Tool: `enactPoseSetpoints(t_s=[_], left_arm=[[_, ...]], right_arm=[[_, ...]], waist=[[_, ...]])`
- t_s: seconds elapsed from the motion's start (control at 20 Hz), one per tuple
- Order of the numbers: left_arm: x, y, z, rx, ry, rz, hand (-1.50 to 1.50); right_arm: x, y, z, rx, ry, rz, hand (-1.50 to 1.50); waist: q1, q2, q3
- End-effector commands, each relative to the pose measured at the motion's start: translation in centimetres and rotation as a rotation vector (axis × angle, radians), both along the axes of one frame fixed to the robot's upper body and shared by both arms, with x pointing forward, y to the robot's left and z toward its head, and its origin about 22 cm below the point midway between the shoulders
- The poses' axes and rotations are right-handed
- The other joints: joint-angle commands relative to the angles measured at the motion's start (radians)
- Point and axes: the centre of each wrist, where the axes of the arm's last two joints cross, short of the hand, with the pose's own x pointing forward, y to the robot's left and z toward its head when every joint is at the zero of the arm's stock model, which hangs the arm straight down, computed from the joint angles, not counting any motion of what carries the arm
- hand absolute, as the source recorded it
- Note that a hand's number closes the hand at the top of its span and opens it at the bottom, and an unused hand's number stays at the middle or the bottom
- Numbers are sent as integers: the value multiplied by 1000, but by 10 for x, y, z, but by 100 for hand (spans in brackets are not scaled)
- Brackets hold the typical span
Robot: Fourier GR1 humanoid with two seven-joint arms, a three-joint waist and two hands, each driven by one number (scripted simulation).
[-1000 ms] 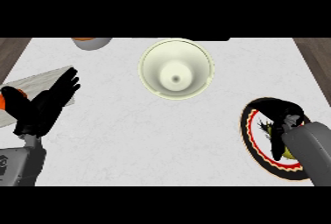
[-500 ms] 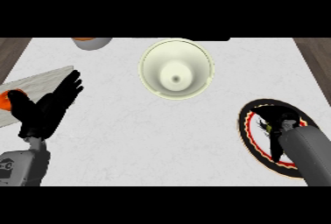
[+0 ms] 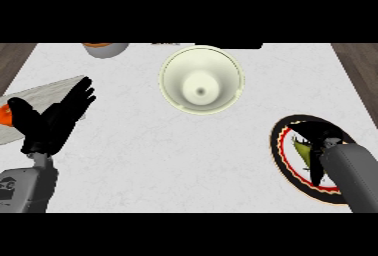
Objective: Pick the pear from the plate and place it in the bowl
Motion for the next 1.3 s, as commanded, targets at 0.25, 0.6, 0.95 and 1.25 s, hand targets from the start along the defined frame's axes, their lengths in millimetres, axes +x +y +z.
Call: enactPoseSetpoints(t_s=[0.25, 0.6, 0.95, 1.25], left_arm=[[1, -2, 2, -1, -14, 1, 0], [-2, 3, -6, 14, -2, -6, 0], [-8, -3, 8, 20, 21, -6, 0], [-10, 32, 3, 16, 16, 73, 0]], right_arm=[[-9, -11, -32, 42, -51, 29, 150], [3, -14, -19, 24, -93, 79, 150], [-5, -40, -2, 72, -96, 108, 150], [-19, 13, 8, 132, -356, -116, 150]], waist=[[2, 15, 12], [0, 15, 11], [-3, 11, 11], [-53, -7, 9]])
